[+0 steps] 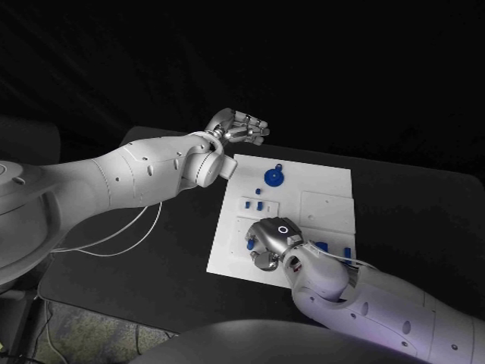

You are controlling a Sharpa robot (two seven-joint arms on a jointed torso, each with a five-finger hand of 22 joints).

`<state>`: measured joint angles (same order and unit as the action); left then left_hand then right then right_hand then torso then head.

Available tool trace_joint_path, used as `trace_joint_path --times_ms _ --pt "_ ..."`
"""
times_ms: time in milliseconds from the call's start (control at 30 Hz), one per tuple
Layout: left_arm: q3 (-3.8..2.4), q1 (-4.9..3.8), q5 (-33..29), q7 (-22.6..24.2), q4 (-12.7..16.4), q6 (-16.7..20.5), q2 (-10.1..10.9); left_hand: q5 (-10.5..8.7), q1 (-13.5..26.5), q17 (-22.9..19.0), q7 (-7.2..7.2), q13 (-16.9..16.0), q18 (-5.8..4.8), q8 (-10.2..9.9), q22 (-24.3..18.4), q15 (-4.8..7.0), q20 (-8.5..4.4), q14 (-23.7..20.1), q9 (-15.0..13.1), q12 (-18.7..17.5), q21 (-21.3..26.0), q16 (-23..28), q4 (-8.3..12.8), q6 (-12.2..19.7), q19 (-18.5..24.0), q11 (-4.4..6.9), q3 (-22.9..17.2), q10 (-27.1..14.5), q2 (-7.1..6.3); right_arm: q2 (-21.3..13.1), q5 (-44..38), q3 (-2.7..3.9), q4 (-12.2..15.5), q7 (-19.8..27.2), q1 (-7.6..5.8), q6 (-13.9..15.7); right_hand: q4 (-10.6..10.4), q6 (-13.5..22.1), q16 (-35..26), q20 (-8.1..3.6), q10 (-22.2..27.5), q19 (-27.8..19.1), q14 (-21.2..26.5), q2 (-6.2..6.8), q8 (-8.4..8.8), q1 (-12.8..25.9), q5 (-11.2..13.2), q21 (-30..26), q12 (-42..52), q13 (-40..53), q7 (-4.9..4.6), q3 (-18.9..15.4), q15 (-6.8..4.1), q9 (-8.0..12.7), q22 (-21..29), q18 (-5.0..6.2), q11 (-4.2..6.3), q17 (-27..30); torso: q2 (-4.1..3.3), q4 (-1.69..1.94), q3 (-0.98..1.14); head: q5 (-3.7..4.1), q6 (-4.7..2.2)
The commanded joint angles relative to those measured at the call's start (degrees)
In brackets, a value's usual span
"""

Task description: Assemble the parts on the task board

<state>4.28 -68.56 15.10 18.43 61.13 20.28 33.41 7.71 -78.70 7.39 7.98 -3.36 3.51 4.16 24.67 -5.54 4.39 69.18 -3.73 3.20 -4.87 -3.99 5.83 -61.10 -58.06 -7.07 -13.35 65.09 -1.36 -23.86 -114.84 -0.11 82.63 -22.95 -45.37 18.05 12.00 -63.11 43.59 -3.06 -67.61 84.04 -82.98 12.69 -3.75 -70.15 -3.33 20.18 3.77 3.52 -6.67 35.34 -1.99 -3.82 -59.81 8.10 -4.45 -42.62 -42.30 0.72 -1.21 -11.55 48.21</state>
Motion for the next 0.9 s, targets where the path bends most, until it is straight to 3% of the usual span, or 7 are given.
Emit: trace_joint_path --times_ms 33,367,533,667,700,800,900 --pt "-0.05 -0.05 0.1 0.3 0.2 -0.7 0.0 -0.27 0.1 0.1 -0.14 0.0 -0.09 -0.2 -0.1 -0.03 0.12 -0.4 -0.1 0.2 -0.2 0.3 -0.3 0.3 -0.4 0.0 -0.1 -0.5 -0.07 -0.3 0.6 -0.01 0.4 0.4 0.04 3.1 -0.4 0.5 0.3 0.4 1.3 2.3 0.1 0.7 0.16 -0.1 0.0 0.3 -0.3 0.0 -0.12 -0.5 0.63 0.0 0.5 1.08 -0.25 0.4 -0.01 -0.02 0.02 0.04 -0.01" --pt "-0.05 -0.05 0.1 0.3 0.2 -0.7 0.2 -0.27 0.1 0.1 -0.14 0.0 -0.09 -0.2 -0.1 -0.03 0.12 -0.4 -0.1 0.2 -0.2 0.3 -0.3 0.3 -0.4 0.0 -0.1 -0.5 -0.07 -2.5 3.1 0.12 3.4 1.2 0.05 9.0 -1.3 1.6 0.4 0.46 3.4 2.3 0.2 0.97 0.16 -1.3 0.2 0.8 -0.3 -0.1 0.38 -4.0 0.57 0.0 2.4 1.47 -0.51 1.4 -0.02 -0.03 0.06 0.25 -0.14" --pt "-0.05 -0.04 0.1 0.4 0.2 -0.7 0.4 -0.27 0.1 0.1 -0.14 0.0 -0.09 -0.2 -0.1 -0.03 0.12 -0.4 -0.1 0.2 -0.2 0.3 -0.3 0.3 -0.4 0.0 -0.1 -0.5 -0.07 -4.7 6.0 1.41 5.9 2.4 0.03 11.2 -2.4 1.8 0.5 0.34 1.7 2.3 0.1 0.74 0.15 -0.3 0.0 1.1 -0.2 0.0 0.29 -4.3 0.41 0.0 3.3 1.28 -0.14 1.8 0.06 -0.16 0.09 0.76 -0.54" --pt "-0.05 -0.04 0.1 0.3 0.2 -0.8 0.6 -0.27 0.1 0.1 -0.14 0.0 -0.09 -0.2 -0.1 -0.03 0.12 -0.4 -0.1 0.2 -0.2 0.3 -0.3 0.3 -0.4 0.0 -0.1 -0.5 -0.07 -7.2 11.5 3.73 7.6 5.5 -0.03 11.4 -4.1 0.2 0.8 0.06 -2.0 2.3 0.0 0.08 0.02 1.2 -0.7 1.6 -0.1 0.1 0.17 -2.9 0.08 -0.1 3.8 0.82 0.63 1.9 0.12 -0.25 0.1 0.9 -0.85" --pt "-0.05 -0.04 0.1 0.3 0.2 -0.9 0.7 -0.32 0.1 0.1 -0.14 0.0 -0.09 -0.2 -0.2 -0.03 0.13 -0.4 -0.1 0.2 -0.3 0.3 -0.3 0.3 -0.4 0.0 0.0 -0.4 -0.09 -8.1 12.7 4.43 8.1 6.5 -0.11 10.6 -3.9 -1.0 1.1 -0.08 -4.0 2.4 -0.3 -0.82 -0.15 1.0 -2.7 2.5 0.1 0.3 0.59 -2.7 -0.13 -0.4 3.4 0.51 1.29 1.7 0.12 -0.29 0.11 0.85 -0.92" --pt "-0.04 -0.04 0.1 0.3 0.2 -1.1 0.9 -0.35 0.2 0.1 -0.16 0.0 -0.1 -0.2 -0.3 -0.01 0.13 -0.3 -0.1 0.2 -0.3 0.2 -0.3 0.3 -0.4 0.05 0.0 -0.3 -0.08 -10.9 17.9 6.1 9.1 9.3 -0.7 7.7 -4.4 -2.5 1.4 -0.81 -6.7 2.2 -0.1 -2.58 -0.11 1.6 -0.2 3.3 0.1 0.6 1.18 -5.1 -0.9 -0.7 3.0 -0.07 2.16 1.5 0.23 -0.46 0.26 1.5 -1.27" --pt "-0.04 -0.03 0.1 0.4 0.2 -1.3 1.3 -0.41 0.2 0.1 -0.17 0.0 -0.12 -0.2 -0.4 -0.01 0.13 -0.3 -0.1 0.2 -0.3 0.2 -0.3 0.3 -0.4 0.06 0.0 -0.3 -0.03 -14.0 25.7 8.38 9.8 10.4 -1.18 3.9 -4.0 -4.1 1.6 -1.82 -10.6 2.3 -0.2 -4.26 0.04 0.9 -2.0 4.7 0.3 2.2 1.88 -8.6 -1.83 -1.6 2.4 -1.12 3.54 1.2 0.35 -0.66 0.36 1.8 -1.48"
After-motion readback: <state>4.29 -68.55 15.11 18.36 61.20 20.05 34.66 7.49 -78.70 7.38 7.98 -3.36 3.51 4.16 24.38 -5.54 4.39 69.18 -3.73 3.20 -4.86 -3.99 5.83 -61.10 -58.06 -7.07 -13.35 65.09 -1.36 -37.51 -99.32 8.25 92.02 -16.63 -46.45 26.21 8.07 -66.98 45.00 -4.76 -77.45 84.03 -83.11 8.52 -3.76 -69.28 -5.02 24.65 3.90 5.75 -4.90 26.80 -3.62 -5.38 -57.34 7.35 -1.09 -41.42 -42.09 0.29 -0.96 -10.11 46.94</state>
